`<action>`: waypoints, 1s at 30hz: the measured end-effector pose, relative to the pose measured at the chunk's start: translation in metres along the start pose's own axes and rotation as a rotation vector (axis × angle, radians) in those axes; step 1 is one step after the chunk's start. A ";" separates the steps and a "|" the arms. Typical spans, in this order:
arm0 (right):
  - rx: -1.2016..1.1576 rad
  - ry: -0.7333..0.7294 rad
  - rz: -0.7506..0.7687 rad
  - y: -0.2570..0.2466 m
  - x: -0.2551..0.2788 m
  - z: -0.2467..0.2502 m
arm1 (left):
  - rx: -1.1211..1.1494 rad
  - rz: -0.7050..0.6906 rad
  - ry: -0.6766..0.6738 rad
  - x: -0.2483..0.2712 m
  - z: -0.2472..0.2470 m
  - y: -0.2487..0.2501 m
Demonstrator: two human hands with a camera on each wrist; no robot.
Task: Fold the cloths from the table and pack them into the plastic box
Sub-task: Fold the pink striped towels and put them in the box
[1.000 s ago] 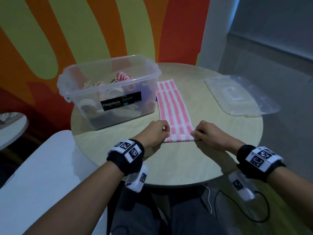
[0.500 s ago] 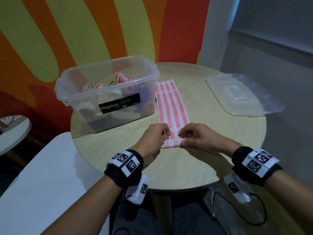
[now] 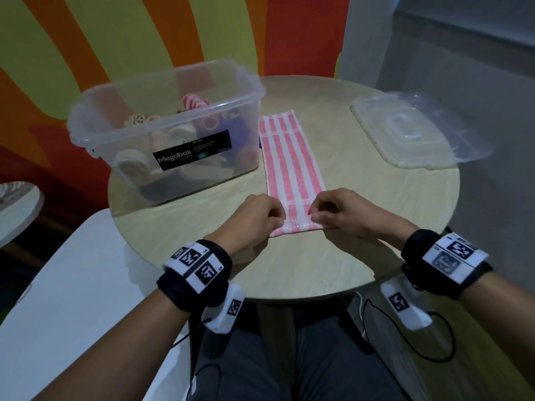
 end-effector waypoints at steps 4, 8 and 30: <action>0.109 0.009 0.052 -0.007 -0.002 -0.004 | -0.102 -0.003 -0.015 -0.003 -0.001 0.003; 0.310 0.005 0.078 -0.012 -0.003 -0.010 | -0.339 -0.110 -0.034 -0.005 -0.006 0.013; 0.354 0.038 0.182 -0.023 0.026 -0.009 | -0.237 -0.213 -0.143 0.004 -0.004 0.004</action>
Point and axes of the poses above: each hand's wrist, its own x-axis away from the middle knuckle, its own z-axis out of the back of the hand, y = z × x, the point moved 8 cm from there along -x, towards the middle knuckle, and after that the axes turned 1 degree about -y, right-handed, at the moved point
